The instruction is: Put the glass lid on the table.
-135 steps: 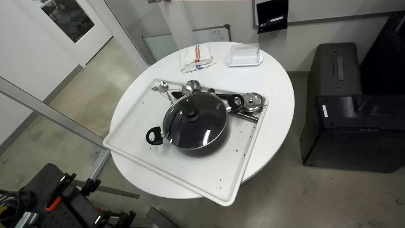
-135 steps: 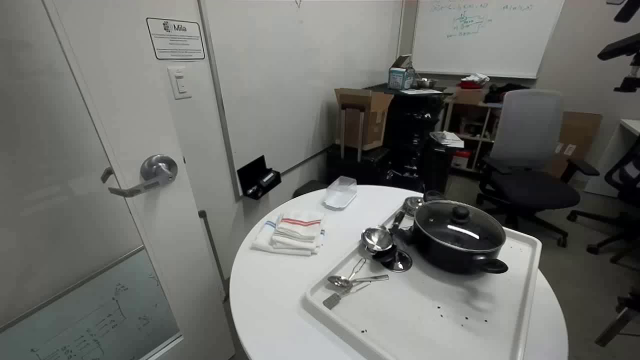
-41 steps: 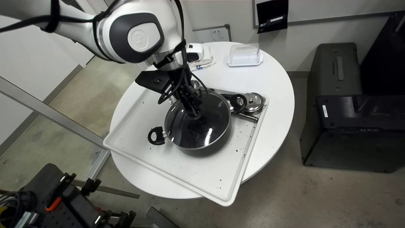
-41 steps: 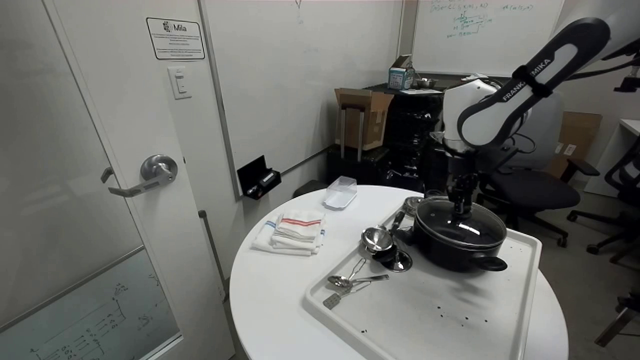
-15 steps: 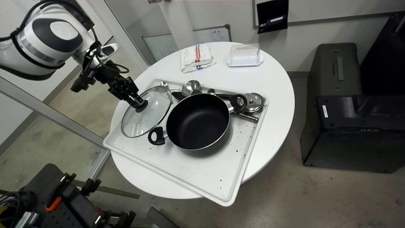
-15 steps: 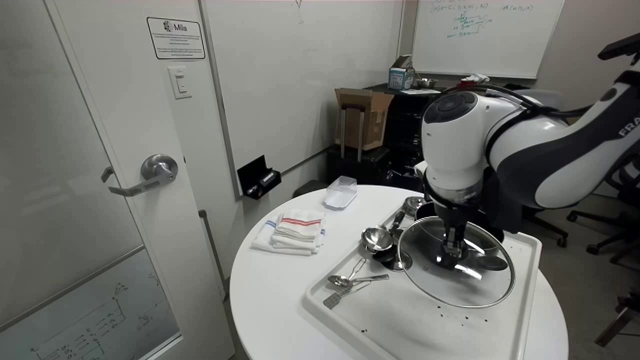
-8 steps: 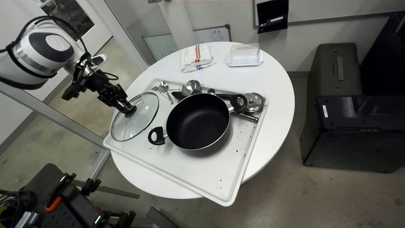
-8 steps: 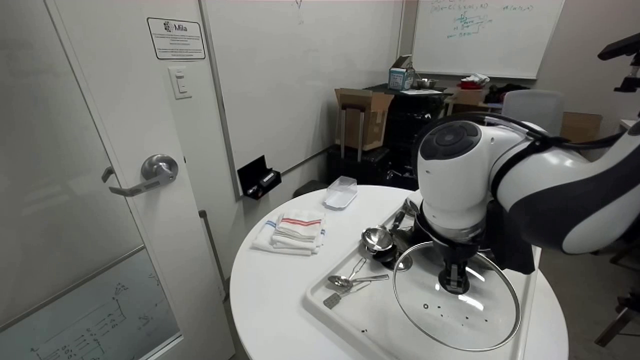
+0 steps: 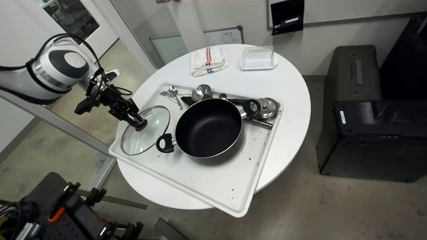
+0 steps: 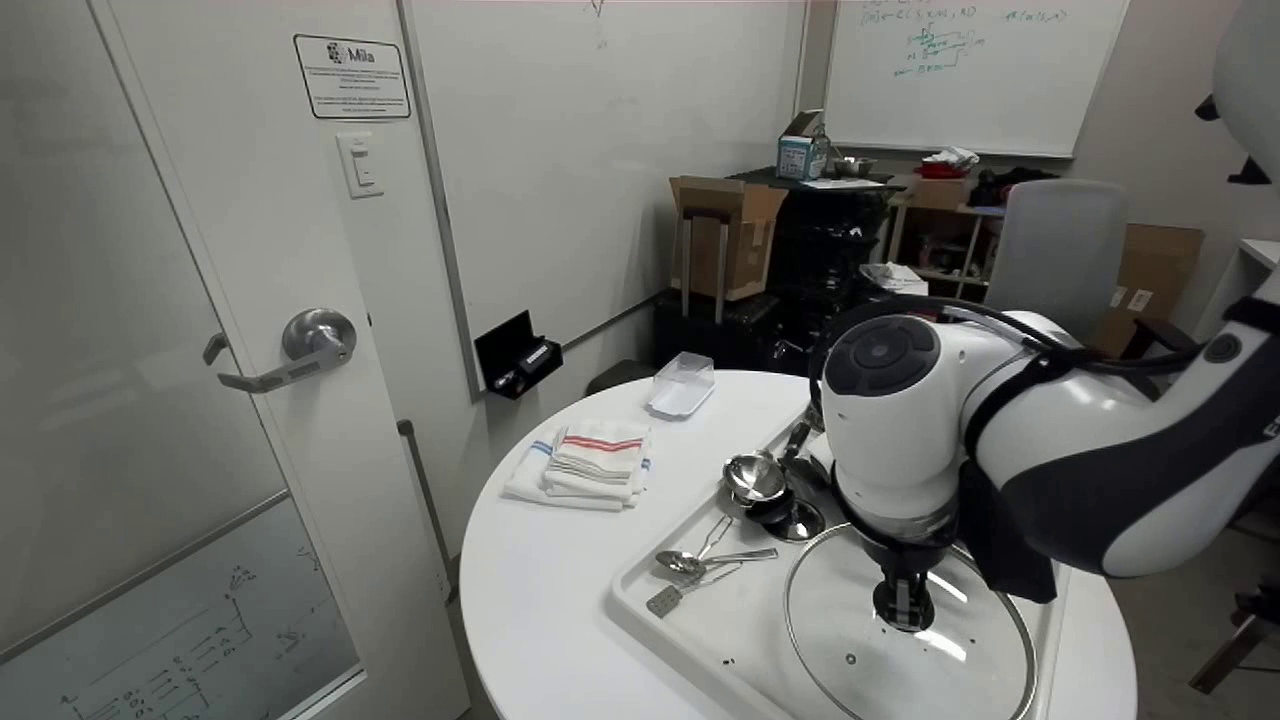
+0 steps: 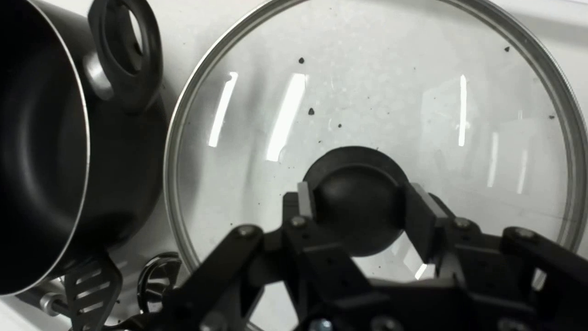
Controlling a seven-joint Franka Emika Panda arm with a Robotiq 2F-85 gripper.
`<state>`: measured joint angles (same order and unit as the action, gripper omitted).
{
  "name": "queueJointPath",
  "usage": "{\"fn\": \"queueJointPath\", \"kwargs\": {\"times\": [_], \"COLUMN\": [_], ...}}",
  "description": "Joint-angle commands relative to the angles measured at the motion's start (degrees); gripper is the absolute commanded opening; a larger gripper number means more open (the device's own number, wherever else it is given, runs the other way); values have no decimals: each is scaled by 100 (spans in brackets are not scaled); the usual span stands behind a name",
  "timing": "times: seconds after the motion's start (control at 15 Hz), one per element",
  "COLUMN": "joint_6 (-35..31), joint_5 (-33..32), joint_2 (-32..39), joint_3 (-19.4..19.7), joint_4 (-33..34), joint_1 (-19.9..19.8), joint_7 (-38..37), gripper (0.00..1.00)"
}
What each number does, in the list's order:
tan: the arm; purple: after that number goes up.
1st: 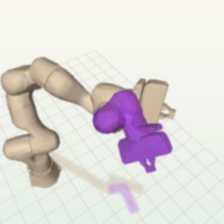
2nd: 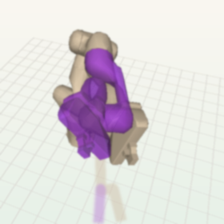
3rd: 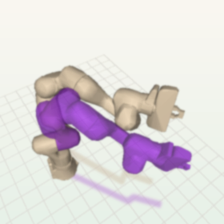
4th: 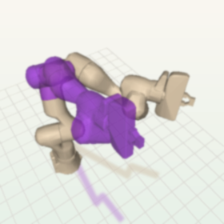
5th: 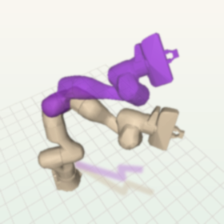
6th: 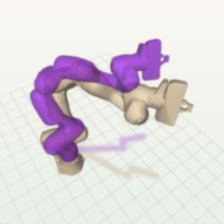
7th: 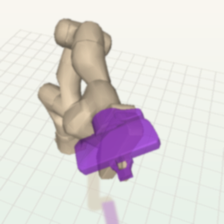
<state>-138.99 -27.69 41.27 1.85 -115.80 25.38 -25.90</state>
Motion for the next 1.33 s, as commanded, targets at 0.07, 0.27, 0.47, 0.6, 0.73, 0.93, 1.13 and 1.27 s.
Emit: {"fn": "queueJointPath", "kwargs": {"times": [0.07,0.27,0.47,0.6,0.73,0.93,1.13,1.27], "joint_6": [-46,-25,0,20,54,88,150,174], "joint_5": [65,120,160,189,220,233,217,207], "joint_2": [377,604,785,879,930,981,958,914], "joint_3": [34,46,68,78,85,121,150,166], "joint_4": [357,524,659,742,802,827,832,795], "joint_1": [-6,-61,-120,-172,-218,-268,-295,-305], "joint_7": [198,302,425,533,642,731,772,790], "gripper": [24,24,24,24,24,24,45,72]}}
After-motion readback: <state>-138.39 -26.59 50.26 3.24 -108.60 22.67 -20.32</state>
